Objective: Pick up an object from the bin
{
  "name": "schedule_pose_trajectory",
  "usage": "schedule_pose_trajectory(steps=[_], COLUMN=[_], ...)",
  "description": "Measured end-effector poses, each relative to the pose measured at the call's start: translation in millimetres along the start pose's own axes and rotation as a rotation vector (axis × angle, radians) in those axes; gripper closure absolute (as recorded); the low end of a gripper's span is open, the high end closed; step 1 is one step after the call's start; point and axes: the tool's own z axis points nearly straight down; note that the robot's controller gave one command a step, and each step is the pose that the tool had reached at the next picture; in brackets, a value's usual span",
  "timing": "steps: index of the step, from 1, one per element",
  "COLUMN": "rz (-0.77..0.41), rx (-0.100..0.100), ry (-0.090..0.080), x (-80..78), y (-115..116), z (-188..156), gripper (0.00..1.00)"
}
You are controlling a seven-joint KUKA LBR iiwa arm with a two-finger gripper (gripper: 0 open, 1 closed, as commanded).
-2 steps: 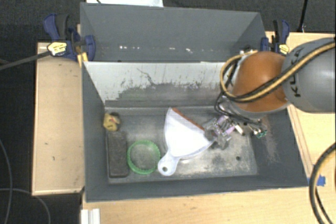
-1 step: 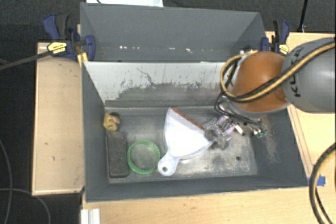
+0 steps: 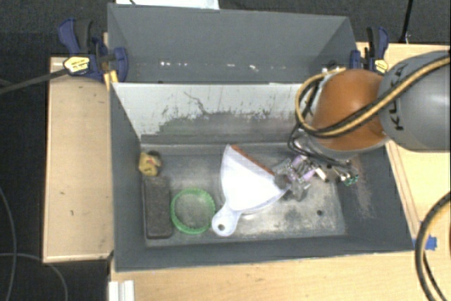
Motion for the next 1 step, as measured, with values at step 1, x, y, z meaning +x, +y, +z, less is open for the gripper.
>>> schedule_pose_trajectory(steps=[1], rz=[-0.015], rx=[-0.002], ry=[0.004], x=[16.3], y=[22.1], z=[-205.3], gripper=[1.0])
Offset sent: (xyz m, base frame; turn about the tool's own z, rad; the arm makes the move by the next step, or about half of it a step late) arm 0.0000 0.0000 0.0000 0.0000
